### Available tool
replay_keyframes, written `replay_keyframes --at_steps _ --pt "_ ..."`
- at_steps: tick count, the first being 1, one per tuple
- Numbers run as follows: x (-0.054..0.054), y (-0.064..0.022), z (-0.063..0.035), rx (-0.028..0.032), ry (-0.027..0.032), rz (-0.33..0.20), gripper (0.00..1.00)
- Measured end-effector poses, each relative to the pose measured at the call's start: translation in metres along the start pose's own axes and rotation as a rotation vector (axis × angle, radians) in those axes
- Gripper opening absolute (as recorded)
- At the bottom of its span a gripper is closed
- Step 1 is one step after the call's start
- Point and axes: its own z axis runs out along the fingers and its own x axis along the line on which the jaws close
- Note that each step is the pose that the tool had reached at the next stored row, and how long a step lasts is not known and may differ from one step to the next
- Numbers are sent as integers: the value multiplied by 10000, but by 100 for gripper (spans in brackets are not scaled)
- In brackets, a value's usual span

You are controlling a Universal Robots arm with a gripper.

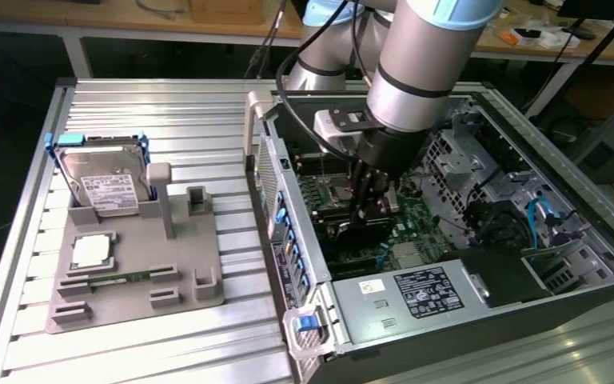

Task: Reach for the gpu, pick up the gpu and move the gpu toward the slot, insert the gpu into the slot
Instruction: 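Insert the gpu into the slot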

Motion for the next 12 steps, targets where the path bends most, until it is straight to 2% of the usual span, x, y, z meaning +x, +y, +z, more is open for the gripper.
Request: replay_keyframes --at_steps 1,3,5,12 --pt "0 0 0 2 -3 0 26" --pt "0 0 -2 1 0 0 13" --pt "0 0 -3 0 1 0 11" --pt "0 0 -2 0 1 0 11"
